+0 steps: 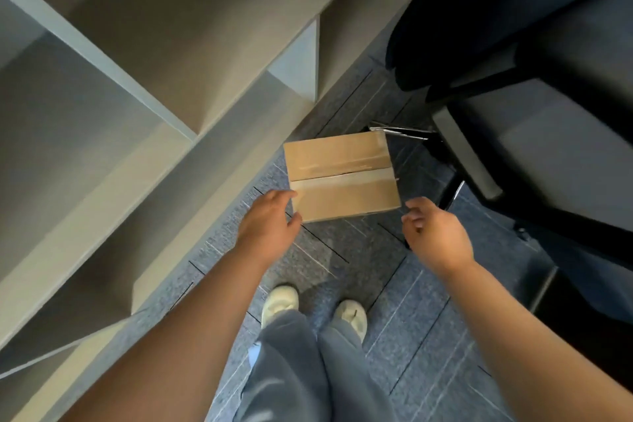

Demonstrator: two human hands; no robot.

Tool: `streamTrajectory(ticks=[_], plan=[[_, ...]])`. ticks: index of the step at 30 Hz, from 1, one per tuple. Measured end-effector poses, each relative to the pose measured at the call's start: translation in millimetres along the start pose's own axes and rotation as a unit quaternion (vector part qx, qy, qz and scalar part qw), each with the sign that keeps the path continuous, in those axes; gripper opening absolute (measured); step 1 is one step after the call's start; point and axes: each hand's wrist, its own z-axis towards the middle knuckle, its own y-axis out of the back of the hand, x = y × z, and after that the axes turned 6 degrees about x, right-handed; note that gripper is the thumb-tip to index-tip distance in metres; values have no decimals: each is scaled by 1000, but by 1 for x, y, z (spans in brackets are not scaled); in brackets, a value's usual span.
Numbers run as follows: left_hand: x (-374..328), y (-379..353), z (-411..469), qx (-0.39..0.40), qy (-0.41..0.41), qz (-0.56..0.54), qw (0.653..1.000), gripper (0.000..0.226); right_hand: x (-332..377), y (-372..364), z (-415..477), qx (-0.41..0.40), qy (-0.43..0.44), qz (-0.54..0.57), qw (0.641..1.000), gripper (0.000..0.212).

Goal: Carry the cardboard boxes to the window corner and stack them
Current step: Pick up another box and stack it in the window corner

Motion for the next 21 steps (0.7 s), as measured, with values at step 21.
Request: streamTrajectory(ticks=[21], plan=[[104,-195,249,-44,163,-104,980,86,-100,-167,299,-43,-87,-33,995,85]])
